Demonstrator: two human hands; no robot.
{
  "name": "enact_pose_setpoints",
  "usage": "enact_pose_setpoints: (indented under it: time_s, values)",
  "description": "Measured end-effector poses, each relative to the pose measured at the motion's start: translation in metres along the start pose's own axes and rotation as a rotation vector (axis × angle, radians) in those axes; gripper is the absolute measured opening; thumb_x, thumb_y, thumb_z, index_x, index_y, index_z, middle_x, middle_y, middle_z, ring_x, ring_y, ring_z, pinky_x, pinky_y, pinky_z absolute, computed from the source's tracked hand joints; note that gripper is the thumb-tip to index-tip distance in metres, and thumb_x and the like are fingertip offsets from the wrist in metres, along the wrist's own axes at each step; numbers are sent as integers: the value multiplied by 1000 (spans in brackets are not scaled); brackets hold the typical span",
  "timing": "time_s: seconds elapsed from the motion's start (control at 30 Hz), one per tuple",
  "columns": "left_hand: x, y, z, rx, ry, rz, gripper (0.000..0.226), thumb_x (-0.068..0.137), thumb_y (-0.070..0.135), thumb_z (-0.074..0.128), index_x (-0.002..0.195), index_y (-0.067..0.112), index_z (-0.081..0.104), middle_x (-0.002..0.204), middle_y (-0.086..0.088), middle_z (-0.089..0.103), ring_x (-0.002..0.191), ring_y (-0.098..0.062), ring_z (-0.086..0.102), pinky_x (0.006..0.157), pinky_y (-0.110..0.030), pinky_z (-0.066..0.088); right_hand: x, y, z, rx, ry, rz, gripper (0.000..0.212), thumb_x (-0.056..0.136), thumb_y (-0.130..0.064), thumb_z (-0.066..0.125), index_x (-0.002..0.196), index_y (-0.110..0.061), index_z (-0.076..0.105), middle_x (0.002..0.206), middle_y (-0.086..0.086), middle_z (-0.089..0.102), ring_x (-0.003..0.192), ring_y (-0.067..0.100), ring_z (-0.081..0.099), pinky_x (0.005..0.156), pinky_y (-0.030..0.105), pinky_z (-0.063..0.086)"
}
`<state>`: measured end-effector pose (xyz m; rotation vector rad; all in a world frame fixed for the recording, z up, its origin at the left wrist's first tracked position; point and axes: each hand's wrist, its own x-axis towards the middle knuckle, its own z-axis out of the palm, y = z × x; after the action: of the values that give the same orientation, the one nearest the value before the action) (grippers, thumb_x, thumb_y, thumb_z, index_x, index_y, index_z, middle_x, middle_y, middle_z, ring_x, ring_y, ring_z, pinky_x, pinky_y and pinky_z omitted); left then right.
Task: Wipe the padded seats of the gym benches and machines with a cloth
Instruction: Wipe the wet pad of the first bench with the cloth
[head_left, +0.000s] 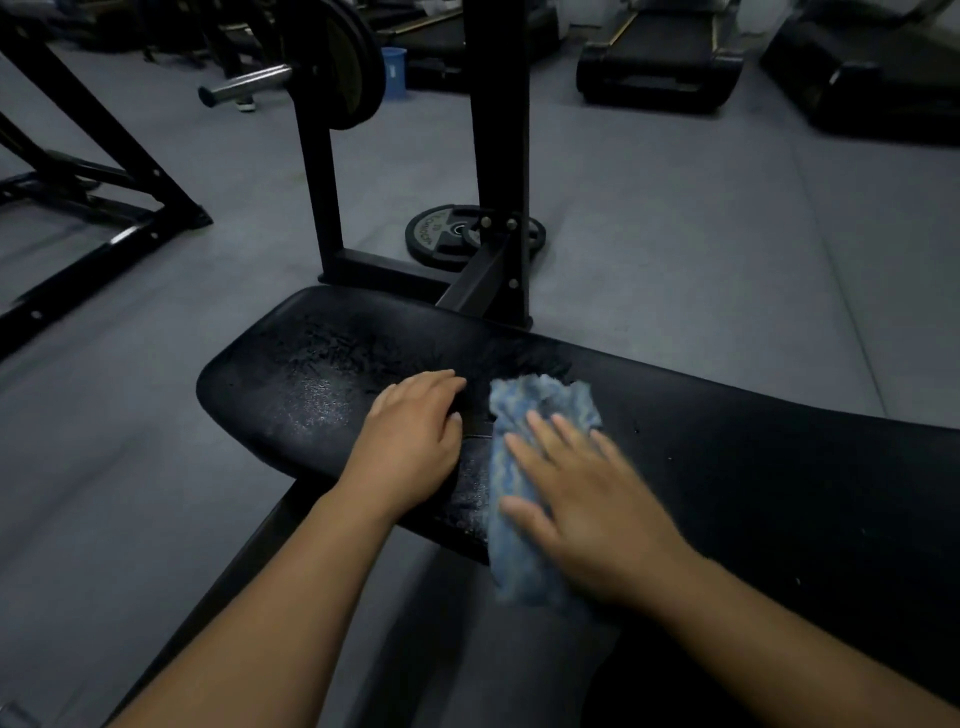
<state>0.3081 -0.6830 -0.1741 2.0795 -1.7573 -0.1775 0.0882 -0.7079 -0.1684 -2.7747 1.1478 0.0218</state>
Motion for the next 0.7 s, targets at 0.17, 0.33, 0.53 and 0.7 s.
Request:
enact_pose_setpoints:
  time_s: [0.17,0.33,0.53,0.7]
  values:
    - [1,22,9,-29,-4,66,54,90,28,39,141,15,52,149,-2,49,138,-19,40,118,-37,27,54,-7,1,-8,22,182,68,101,-60,15,160,-28,3,167,12,-7,153,31,-8,122,55,-2]
    - [5,22,9,-76,1,58,47,96,14,49,143,13,49,151,-3,45,141,-17,35,117,-25,20,-4,4,-1,26,3,-59,71,95,-63,12,159,-33,5,168,-1,-7,154,20,-9,123,45,-3]
    - [9,28,17,11,16,81,55,88,27,39,138,13,56,146,-3,52,136,-22,44,117,-35,28,60,16,-2,-7,16,262,72,98,-65,12,159,-28,5,167,13,-6,153,32,-6,120,56,-2]
    - [9,26,18,12,29,85,54,88,25,37,137,15,57,145,-1,53,135,-20,45,117,-36,31,6,11,-6,37,-2,-42,78,88,-68,5,159,-36,8,168,-1,-3,154,21,-5,123,47,-2]
